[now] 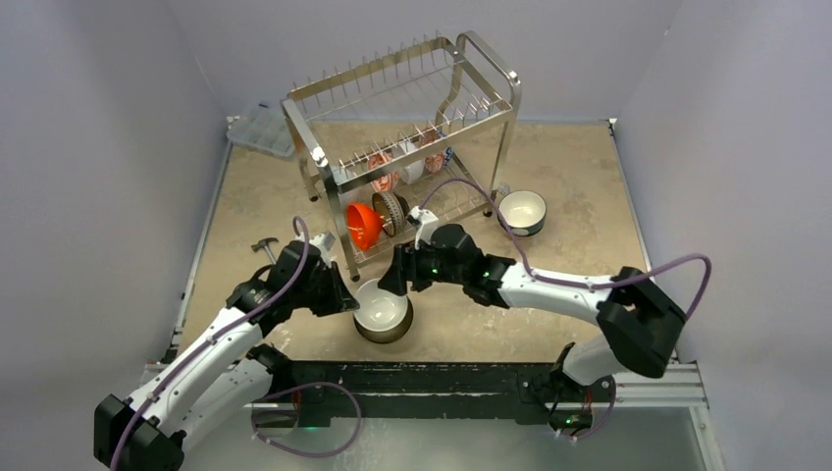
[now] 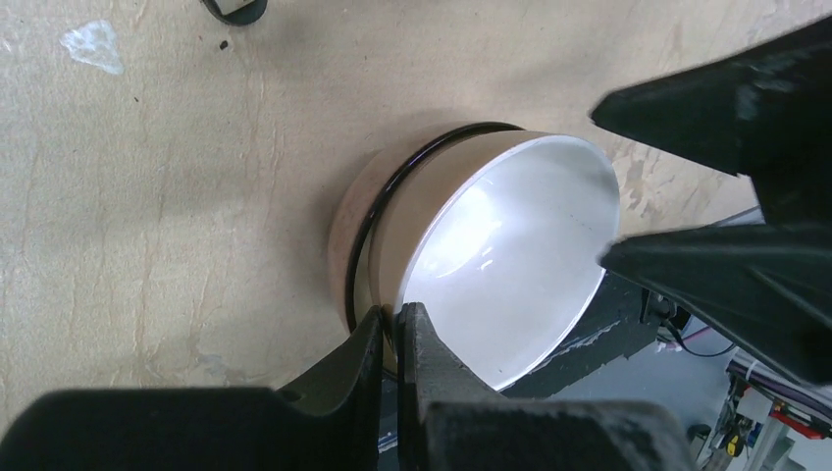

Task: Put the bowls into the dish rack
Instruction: Pick up the bowl from the center of the board, then adjust the dish rack at the center of the board.

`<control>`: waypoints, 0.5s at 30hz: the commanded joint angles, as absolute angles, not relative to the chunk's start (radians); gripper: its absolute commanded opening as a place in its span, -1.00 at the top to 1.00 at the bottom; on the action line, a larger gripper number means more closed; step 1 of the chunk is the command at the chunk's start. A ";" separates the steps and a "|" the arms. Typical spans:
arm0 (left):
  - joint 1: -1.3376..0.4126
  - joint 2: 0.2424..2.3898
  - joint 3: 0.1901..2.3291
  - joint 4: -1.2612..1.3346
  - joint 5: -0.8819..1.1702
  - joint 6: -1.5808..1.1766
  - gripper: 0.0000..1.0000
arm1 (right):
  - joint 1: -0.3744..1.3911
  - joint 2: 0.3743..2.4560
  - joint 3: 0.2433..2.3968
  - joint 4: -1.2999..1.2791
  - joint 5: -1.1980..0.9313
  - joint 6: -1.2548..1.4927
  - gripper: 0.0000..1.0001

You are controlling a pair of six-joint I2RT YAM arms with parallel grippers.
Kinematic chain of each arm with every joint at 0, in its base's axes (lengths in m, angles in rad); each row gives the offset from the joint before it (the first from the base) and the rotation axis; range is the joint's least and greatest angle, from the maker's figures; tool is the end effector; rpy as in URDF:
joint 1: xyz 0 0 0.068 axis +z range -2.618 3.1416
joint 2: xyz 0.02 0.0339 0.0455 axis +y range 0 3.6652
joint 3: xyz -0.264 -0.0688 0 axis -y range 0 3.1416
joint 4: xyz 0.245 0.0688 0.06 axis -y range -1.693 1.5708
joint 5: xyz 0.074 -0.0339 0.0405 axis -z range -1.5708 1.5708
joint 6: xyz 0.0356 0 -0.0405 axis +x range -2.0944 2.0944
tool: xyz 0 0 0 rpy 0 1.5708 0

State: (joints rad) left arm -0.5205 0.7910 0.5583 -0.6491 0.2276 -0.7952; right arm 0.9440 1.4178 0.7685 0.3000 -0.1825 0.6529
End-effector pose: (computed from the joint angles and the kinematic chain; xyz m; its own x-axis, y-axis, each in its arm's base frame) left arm 0.1311 -0.0844 0.2192 -0.9037 -0.2838 -0.3208 -0.0518 0.8159 -0.5759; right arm 0.1787 0.2578 0.2368 -0.7041 0.0463 -0.7086 -0.5902 0.5169 0.6201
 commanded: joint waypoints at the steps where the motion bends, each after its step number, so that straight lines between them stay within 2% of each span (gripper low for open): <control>1: -0.528 0.748 0.576 -0.595 0.217 -0.829 1.00 | 0.942 1.523 0.879 0.403 -0.219 0.566 -0.21; 6: -0.528 0.740 0.589 -0.635 0.207 -0.804 1.00 | 0.941 1.662 0.958 0.449 -0.217 0.548 0.05; 15: -0.527 0.748 0.593 -0.665 0.209 -0.770 1.00 | 0.927 1.863 1.137 0.507 -0.242 0.554 0.12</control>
